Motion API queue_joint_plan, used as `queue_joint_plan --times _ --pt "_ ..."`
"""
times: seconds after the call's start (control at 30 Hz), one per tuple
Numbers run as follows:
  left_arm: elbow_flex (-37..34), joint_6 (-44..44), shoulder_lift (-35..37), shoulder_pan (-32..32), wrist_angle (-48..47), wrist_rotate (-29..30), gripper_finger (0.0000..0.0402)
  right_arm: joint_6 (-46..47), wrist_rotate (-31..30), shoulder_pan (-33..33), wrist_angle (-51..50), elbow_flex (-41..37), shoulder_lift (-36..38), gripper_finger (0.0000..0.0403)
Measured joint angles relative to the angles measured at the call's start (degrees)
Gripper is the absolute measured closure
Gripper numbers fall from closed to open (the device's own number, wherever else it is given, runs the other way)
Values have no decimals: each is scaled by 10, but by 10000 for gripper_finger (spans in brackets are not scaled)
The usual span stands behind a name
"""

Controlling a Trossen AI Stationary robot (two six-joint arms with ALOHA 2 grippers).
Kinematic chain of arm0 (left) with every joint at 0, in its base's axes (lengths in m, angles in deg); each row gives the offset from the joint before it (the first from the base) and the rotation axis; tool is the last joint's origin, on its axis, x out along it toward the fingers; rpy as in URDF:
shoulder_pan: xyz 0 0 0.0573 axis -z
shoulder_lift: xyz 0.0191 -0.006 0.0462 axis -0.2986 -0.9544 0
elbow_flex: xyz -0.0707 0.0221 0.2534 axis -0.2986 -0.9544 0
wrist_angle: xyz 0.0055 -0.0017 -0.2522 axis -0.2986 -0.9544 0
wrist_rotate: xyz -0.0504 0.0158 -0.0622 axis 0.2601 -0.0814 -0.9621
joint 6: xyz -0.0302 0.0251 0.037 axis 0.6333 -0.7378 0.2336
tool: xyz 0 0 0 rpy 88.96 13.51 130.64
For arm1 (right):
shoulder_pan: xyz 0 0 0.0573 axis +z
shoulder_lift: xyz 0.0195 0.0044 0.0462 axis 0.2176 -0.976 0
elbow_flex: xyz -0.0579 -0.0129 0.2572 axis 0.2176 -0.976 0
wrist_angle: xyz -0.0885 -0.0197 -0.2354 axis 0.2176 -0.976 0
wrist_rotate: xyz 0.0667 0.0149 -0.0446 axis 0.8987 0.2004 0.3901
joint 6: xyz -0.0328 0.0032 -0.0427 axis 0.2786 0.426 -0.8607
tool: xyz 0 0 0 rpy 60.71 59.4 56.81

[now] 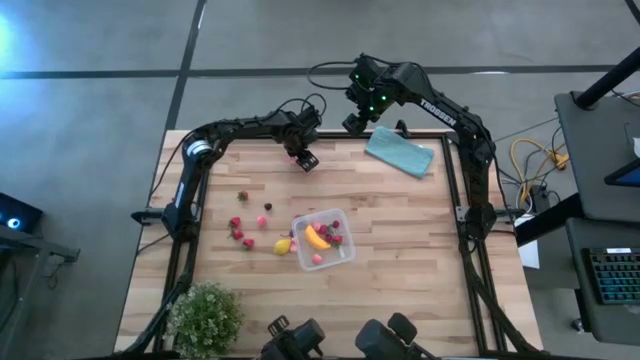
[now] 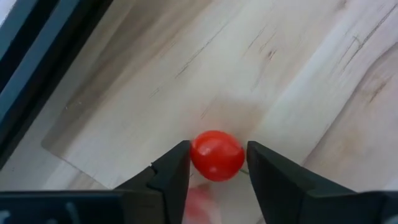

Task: Pick and placing Produce into tupperware
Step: Put the red cherry into the transparent bin

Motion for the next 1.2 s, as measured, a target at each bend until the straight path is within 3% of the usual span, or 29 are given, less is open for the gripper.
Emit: queue_joint_plan --times 0.43,0.73,1.07,1.2 --pt "-2 0 0 0 13 5 261 2 0 0 0 0 0 175" --pt "-2 0 0 0 13 6 317 2 0 0 1 0 0 175" --pt "8 -1 4 2 -16 6 307 2 0 0 2 0 0 175" --pt "12 -1 41 13 -39 1 312 1 0 0 2 0 0 175"
